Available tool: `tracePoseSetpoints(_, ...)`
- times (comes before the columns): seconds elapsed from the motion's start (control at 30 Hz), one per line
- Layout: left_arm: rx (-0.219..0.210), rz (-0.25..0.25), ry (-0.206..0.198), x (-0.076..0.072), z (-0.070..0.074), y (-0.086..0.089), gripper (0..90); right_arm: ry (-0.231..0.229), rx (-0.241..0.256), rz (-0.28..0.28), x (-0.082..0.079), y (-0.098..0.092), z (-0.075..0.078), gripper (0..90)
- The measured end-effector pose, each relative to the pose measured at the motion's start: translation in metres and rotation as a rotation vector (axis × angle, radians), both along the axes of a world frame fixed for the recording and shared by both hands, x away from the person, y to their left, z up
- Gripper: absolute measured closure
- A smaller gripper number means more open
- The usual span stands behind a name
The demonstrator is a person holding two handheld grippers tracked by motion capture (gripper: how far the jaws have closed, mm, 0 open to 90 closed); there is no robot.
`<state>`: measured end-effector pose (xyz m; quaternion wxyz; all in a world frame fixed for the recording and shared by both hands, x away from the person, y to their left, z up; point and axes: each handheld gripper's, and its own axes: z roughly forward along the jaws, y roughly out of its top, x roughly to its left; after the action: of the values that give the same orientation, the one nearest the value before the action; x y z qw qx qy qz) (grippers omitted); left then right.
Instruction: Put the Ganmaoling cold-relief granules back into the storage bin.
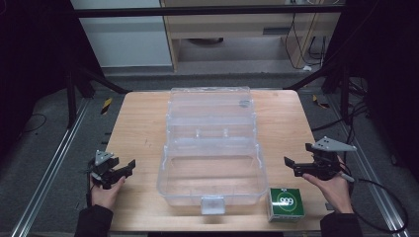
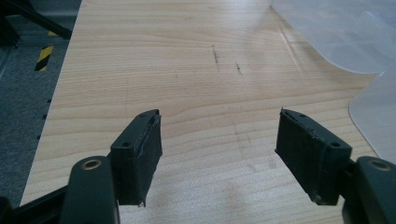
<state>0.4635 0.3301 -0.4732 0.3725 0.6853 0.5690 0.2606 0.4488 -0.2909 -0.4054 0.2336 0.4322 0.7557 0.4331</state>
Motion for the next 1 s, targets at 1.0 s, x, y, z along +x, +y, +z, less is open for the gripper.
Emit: tracePoseSetpoints(1.0,0.024,-0.035,0.023,0.002,-0.004,-0.004,30.9,0.073,-0.256,0.460,-0.016,0.030,0.043,5.5)
